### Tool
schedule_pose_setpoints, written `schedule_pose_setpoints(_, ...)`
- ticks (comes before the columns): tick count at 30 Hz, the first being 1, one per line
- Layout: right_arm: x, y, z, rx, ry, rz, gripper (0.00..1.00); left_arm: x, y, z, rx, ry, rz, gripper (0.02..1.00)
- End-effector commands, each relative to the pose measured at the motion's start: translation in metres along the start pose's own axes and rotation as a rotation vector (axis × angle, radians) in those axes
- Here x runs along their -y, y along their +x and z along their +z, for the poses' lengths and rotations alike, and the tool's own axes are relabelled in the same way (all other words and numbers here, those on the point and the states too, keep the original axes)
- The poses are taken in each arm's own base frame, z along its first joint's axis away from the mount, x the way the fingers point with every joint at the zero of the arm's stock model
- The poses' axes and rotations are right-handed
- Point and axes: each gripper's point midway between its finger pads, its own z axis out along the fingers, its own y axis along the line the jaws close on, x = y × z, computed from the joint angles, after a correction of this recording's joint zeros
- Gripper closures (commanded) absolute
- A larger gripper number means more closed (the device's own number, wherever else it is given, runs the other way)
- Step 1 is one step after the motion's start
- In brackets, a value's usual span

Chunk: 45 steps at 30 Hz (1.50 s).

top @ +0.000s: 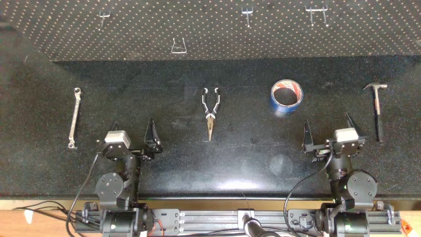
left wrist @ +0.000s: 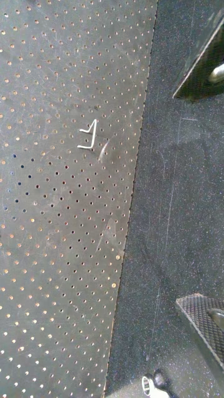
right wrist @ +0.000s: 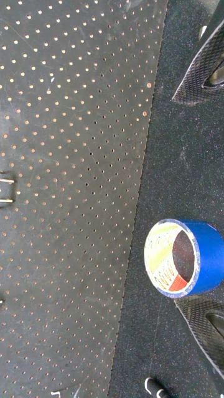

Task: Place Tools Onto Pegboard

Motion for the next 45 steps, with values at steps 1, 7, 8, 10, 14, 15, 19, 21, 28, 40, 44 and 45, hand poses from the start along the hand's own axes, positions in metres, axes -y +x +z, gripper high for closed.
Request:
schedule_pose_setpoints(1, -0.001, 0.001, 0.0, -0.002, -0.006, -0.012, 0.003, 0.002, 0.001, 0.0, 0.003, 0.014, 0.013, 0.023)
schedule_pose_setpoints(7, -0.001, 0.001, 0.0, -0.002, -0.006, -0.013, 0.003, 0.003, 0.001, 0.0, 0.003, 0.015, 0.013, 0.023)
schedule_pose_setpoints(8, -0.001, 0.001, 0.0, -0.002, -0.006, -0.013, 0.003, 0.003, 0.001, 0.0, 0.003, 0.015, 0.013, 0.023)
schedule_pose_setpoints(10, -0.001, 0.001, 0.0, -0.002, -0.006, -0.013, 0.003, 0.003, 0.001, 0.0, 0.003, 0.016, 0.013, 0.023)
schedule_pose_setpoints(14, -0.001, 0.001, 0.0, -0.002, -0.006, -0.013, 0.003, 0.003, 0.001, 0.0, 0.003, 0.015, 0.013, 0.023)
schedule_pose_setpoints(15, -0.001, 0.001, 0.0, -0.002, -0.006, -0.013, 0.003, 0.003, 0.001, 0.0, 0.003, 0.015, 0.014, 0.023)
schedule_pose_setpoints(19, -0.001, 0.001, 0.0, -0.002, -0.006, -0.013, 0.003, 0.003, 0.001, 0.0, 0.004, 0.015, 0.058, 0.023)
schedule_pose_setpoints(21, -0.001, 0.001, 0.0, -0.002, -0.006, -0.013, 0.003, 0.003, 0.001, 0.0, 0.004, 0.016, 0.058, 0.023)
schedule_pose_setpoints(28, -0.001, 0.001, 0.0, -0.002, -0.006, -0.013, 0.003, -0.029, -0.014, 0.011, -0.196, -0.093, 0.321, 0.023)
schedule_pose_setpoints(40, -0.001, 0.001, 0.0, -0.002, -0.006, -0.013, 0.003, -0.115, -0.043, -0.052, -0.873, -0.504, 0.426, 0.025)
schedule_pose_setpoints(44, -0.001, 0.001, 0.0, -0.002, -0.006, -0.013, 0.003, -0.118, -0.019, -0.074, -1.061, -0.498, 0.356, 0.025)
schedule_pose_setpoints(45, -0.001, 0.001, 0.0, -0.002, -0.006, -0.013, 0.003, -0.119, -0.019, -0.075, -1.063, -0.5, 0.349, 0.025)
